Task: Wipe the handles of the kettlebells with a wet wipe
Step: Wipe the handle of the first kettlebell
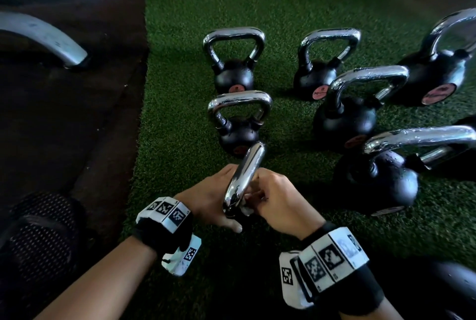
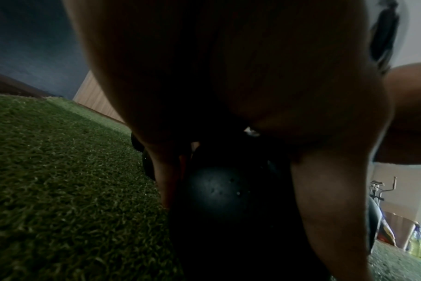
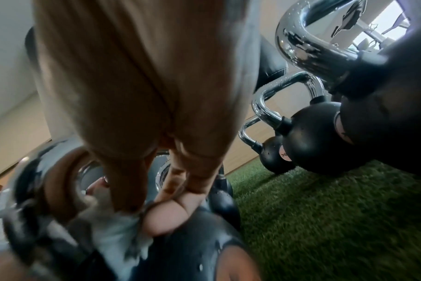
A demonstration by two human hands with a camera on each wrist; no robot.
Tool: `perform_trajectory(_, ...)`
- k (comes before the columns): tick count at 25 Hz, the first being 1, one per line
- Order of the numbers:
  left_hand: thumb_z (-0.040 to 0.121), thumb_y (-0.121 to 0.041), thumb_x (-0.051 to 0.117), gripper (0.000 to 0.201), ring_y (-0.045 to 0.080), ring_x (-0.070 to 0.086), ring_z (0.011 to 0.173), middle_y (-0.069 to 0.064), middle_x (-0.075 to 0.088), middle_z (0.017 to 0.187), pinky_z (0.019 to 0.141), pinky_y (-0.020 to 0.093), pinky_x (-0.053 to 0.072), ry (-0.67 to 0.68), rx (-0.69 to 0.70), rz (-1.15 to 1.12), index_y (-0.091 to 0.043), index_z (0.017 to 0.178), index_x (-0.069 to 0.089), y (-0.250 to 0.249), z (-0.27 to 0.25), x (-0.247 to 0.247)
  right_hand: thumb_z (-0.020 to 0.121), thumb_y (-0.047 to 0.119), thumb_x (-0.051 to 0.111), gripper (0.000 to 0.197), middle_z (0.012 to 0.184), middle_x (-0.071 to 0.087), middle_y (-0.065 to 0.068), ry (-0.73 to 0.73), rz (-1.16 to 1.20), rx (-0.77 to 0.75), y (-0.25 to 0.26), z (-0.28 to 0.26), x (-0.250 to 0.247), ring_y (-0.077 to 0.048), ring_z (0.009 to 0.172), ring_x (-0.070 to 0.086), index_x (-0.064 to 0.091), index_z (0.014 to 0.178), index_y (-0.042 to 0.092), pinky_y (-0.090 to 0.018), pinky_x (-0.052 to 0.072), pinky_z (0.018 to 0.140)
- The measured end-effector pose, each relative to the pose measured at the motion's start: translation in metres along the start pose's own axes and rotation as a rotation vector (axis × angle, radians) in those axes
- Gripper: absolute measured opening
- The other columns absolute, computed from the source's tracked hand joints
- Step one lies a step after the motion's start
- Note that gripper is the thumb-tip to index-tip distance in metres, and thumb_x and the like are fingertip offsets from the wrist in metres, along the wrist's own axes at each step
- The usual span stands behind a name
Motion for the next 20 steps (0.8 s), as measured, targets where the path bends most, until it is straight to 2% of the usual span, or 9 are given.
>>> perform_trajectory(3,0.059,-0.022,0.098,0.112,0.008,0.035,0.136,-0.008,0.039,0.142,0.110,0.027,0.039,0.017,-0.005,0.024,-0.013,0.150,0.034,-0.005,-0.002,0.000,0.080,-0.013,0.061,0.039,0.087,0.070,0.006,0.150,0.193,0.009,0.002,-0.001,0.011,-0.004,0.074,0.066,0.074,0.085,0.024,-0.020,0.050,0.064)
perform_trajectory(5,0.058,-0.023,0.098,0.115,0.003,0.037,0.134,-0.004,0.041,0.146,0.110,0.025,0.040,0.023,-0.045,0.030,-0.019,0.151,0.031,-0.001,-0.002,0.002,0.082,-0.010,0.061,0.033,0.086,0.072,0.003,0.196,0.236,0.037,-0.002,0.001,0.014,-0.004,0.072,0.067,0.074,0.087,0.019,-0.021,0.051,0.064)
perform_trajectory(8,0.056,-0.023,0.099,0.117,0.000,0.044,0.127,-0.003,0.045,0.144,0.107,0.020,0.042,0.005,-0.082,-0.007,-0.028,0.148,0.027,0.006,-0.002,0.002,0.083,-0.011,0.058,0.032,0.072,0.072,0.013,0.221,0.249,0.074,-0.009,0.004,0.020,0.003,0.063,0.064,0.071,0.089,0.017,-0.014,0.048,0.059)
perform_trajectory(11,0.055,-0.022,0.100,0.115,0.004,0.046,0.128,-0.001,0.042,0.145,0.105,0.026,0.047,0.012,-0.050,-0.044,-0.041,0.140,0.024,0.005,-0.001,0.004,0.088,-0.014,0.062,0.034,0.070,0.074,0.006,0.258,0.556,0.147,-0.015,-0.002,0.031,-0.002,0.060,0.065,0.075,0.086,0.017,-0.016,0.051,0.058)
perform_trajectory(13,0.054,-0.026,0.100,0.108,0.009,0.051,0.127,-0.005,0.037,0.144,0.105,0.034,0.050,0.006,-0.047,-0.019,-0.035,0.142,0.037,0.005,-0.002,0.005,0.088,-0.006,0.066,0.024,0.073,0.074,-0.001,0.240,0.775,0.165,-0.015,-0.004,0.033,-0.008,0.062,0.065,0.079,0.084,0.014,-0.019,0.053,0.060)
perform_trajectory(15,0.053,-0.030,0.099,0.088,0.006,0.049,0.122,-0.012,0.035,0.134,0.105,0.037,0.050,-0.001,-0.024,0.051,-0.035,0.127,0.052,0.003,0.000,0.006,0.085,0.002,0.067,0.012,0.080,0.074,-0.009,0.151,0.973,0.190,-0.020,-0.004,0.031,-0.014,0.066,0.067,0.076,0.091,0.005,-0.022,0.055,0.062)
perform_trajectory(16,0.053,-0.030,0.099,0.082,0.003,0.044,0.123,-0.014,0.034,0.130,0.107,0.034,0.048,-0.003,-0.002,0.070,-0.035,0.122,0.054,0.003,0.001,0.007,0.083,0.003,0.066,0.014,0.082,0.073,-0.013,0.097,1.079,0.215,-0.025,-0.003,0.031,-0.017,0.067,0.068,0.073,0.095,0.000,-0.024,0.057,0.064)
perform_trajectory(18,0.052,-0.030,0.100,0.092,0.001,0.040,0.127,-0.017,0.032,0.128,0.109,0.023,0.041,-0.012,0.003,0.050,-0.028,0.131,0.052,0.007,0.003,0.008,0.081,0.001,0.064,0.014,0.081,0.073,-0.016,0.028,1.239,0.246,-0.030,-0.005,0.031,-0.019,0.066,0.071,0.068,0.093,-0.004,-0.026,0.060,0.064)
perform_trajectory(20,0.052,-0.031,0.100,0.092,0.009,0.047,0.126,-0.016,0.031,0.125,0.106,0.023,0.043,-0.022,0.011,0.043,-0.026,0.129,0.051,0.007,0.003,0.008,0.080,-0.003,0.064,0.008,0.078,0.073,-0.015,-0.001,1.252,0.247,-0.030,-0.007,0.032,-0.019,0.064,0.071,0.066,0.088,-0.003,-0.027,0.060,0.062)
Point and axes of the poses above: each hand's wrist, its own z-axis towards the middle knuckle, its own x-axis out of the palm, y = z × x, the point moved 10 cm from there along z, towards the middle knuckle
